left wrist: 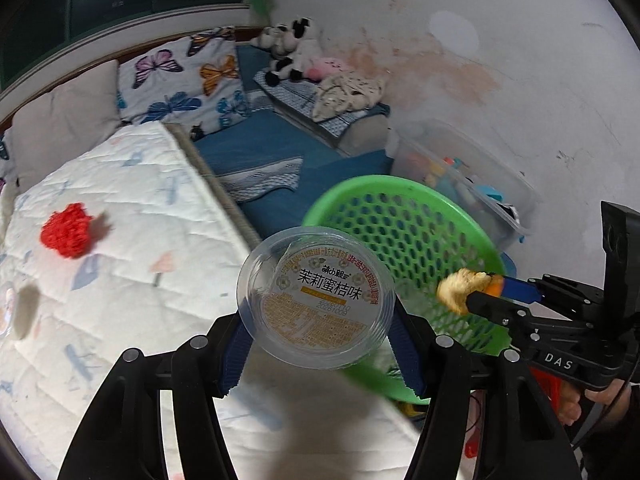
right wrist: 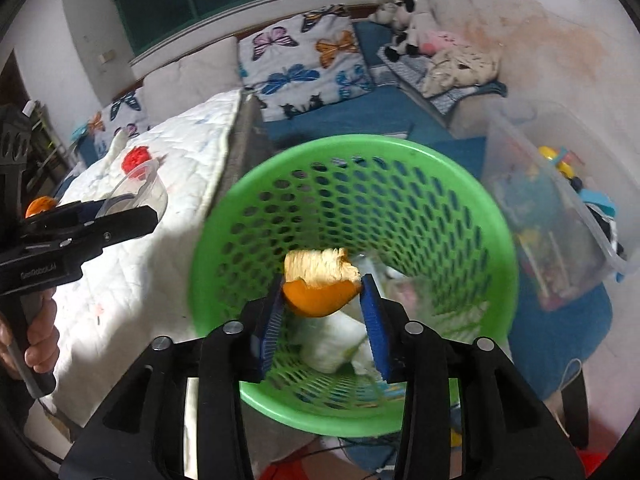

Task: Collect trash
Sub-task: 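Open both grippers over the green basket to drop the peel and tub, then bring both grippers back over the bed toward the red mesh net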

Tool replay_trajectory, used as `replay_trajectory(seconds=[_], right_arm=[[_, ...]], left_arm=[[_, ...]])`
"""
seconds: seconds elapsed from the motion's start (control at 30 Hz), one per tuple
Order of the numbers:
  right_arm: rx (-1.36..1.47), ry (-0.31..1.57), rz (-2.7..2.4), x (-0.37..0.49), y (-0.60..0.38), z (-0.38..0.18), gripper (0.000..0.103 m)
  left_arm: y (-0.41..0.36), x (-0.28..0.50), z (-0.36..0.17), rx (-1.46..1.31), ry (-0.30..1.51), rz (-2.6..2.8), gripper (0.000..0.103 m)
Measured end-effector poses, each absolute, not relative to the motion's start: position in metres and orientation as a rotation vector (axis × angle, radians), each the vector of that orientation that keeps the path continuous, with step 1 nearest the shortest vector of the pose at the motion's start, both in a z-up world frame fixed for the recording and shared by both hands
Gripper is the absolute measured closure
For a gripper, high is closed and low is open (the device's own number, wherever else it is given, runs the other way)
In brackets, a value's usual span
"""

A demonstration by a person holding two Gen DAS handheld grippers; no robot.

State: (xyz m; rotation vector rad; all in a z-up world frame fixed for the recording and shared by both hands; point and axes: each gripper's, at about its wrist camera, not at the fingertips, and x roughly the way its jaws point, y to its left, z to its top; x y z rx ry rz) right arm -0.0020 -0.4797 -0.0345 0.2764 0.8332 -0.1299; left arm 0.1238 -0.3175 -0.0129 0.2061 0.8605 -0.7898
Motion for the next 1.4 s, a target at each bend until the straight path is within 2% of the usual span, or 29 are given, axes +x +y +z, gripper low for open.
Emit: replay_trajectory(seconds=[0.13,0.4,0.5,0.57,0.77,0.97,1.4], right_arm=[[0.287,0.823,-0.155,-0.013,-0.491,-0.035,0.050],[0.330,0.800,-0.175,-0.028,-0.505,-0.032,0.049],[0.338,0.797,-0.173,-0.030,-0.505,-0.032,0.048],[0.340,0.796,-0.172,-0.031,-0.504,-0.032,0.048],[0.331,0.793,-0.144,-0.028,-0.496,-0.026,0.045],[0.297,0.778,-0.071,-0.016,-0.470,-0.009,0.042],[0.190,0.759,0.163,0.053,-0.382,0.025,0.036]], left_arm=[[-0.336,0.117,-0.019,0.221,0.883,-0.808,0.043],[-0.356,0.112,-0.029,0.232,0.933,-0.837,0.043],[-0.359,0.110,-0.031,0.237,0.935,-0.848,0.041],[-0.360,0.108,-0.031,0.234,0.935,-0.852,0.032],[-0.349,0.109,-0.026,0.223,0.923,-0.850,0.031],[-0.315,0.120,-0.014,0.204,0.894,-0.788,0.031],[-0.187,0.176,-0.004,0.147,0.853,-0.459,0.031]])
